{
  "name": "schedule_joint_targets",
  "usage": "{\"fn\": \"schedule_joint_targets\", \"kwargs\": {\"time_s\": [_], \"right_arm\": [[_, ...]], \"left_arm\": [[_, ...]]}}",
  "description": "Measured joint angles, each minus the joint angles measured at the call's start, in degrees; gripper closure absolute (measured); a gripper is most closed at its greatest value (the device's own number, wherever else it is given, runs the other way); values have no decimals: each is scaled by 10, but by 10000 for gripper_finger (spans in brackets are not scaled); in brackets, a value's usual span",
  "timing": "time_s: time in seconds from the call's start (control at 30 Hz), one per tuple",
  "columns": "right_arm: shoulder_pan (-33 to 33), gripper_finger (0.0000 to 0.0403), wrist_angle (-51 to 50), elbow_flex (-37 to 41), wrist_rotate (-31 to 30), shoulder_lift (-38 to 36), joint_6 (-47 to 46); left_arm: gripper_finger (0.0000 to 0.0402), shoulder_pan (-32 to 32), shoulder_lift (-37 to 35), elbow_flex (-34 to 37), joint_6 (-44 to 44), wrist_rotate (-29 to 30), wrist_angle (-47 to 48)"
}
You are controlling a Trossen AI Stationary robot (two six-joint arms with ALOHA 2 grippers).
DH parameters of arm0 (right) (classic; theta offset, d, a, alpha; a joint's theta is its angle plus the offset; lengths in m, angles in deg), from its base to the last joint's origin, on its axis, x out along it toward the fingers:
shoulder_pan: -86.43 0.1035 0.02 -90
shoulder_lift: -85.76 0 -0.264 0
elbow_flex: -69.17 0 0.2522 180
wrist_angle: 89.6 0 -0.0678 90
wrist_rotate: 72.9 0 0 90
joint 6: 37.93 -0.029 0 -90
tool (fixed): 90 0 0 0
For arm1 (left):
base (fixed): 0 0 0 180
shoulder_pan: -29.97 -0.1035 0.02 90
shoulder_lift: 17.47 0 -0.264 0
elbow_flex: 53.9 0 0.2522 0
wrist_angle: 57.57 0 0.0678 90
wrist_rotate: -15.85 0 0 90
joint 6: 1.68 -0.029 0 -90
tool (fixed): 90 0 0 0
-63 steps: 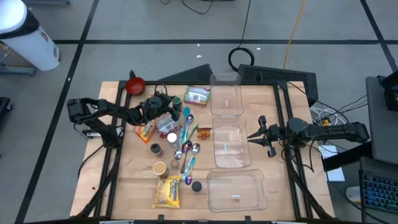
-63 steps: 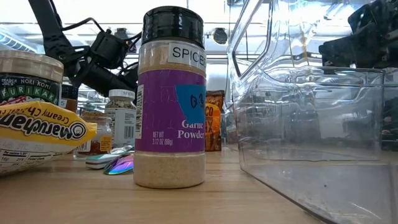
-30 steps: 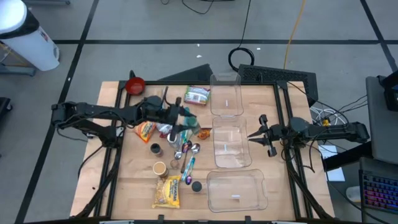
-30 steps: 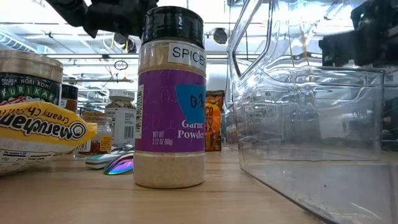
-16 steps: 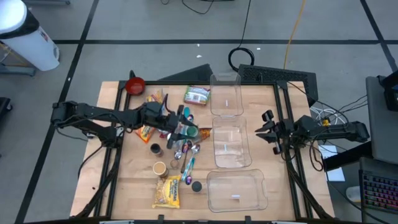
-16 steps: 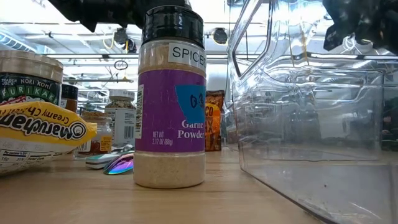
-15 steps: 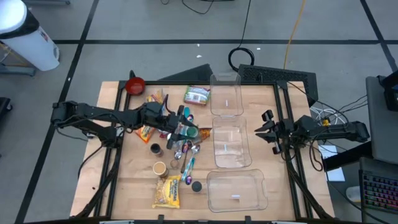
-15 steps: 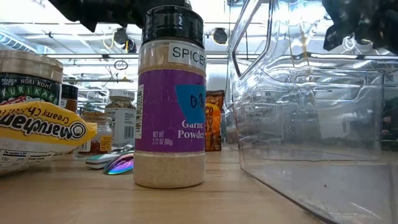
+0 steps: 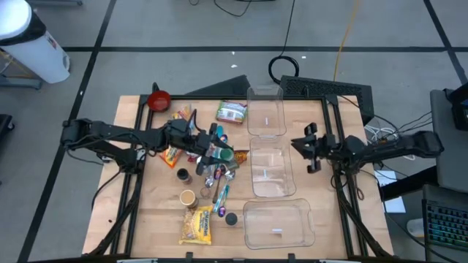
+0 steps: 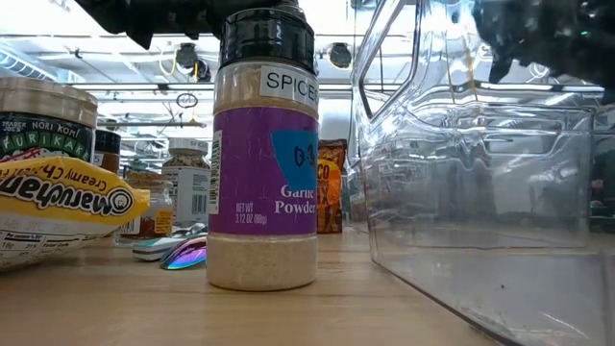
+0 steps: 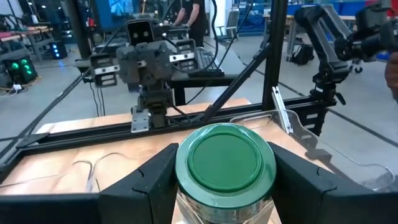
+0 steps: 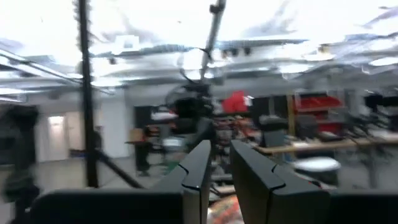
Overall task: Pick & Place Food Item
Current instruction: Put the green seasoning bottle into the middle transparent bin
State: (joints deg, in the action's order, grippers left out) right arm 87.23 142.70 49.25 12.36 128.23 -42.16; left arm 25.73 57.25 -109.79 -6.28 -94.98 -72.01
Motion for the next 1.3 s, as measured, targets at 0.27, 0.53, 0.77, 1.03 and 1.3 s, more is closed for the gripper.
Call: {"fn": "schedule_joint_targets", "kwargs": {"time_s": [0.27, 0.53, 0.77, 1.03, 1.3], "right_arm": [[15, 347, -65, -122, 5, 170, -15], [92, 197, -129, -256, 63, 324, 4], [104, 54, -142, -293, 47, 397, -11], [106, 30, -141, -323, 23, 456, -37], [109, 30, -168, -337, 70, 464, -54]], "left_arm": [[193, 36, 56, -87, -44, 0, 73], [193, 63, 86, -138, -71, -1, 111], [193, 95, 85, -138, -80, 4, 112], [193, 111, 85, -137, -88, 39, 102], [193, 108, 84, -137, -96, 65, 104]]}}
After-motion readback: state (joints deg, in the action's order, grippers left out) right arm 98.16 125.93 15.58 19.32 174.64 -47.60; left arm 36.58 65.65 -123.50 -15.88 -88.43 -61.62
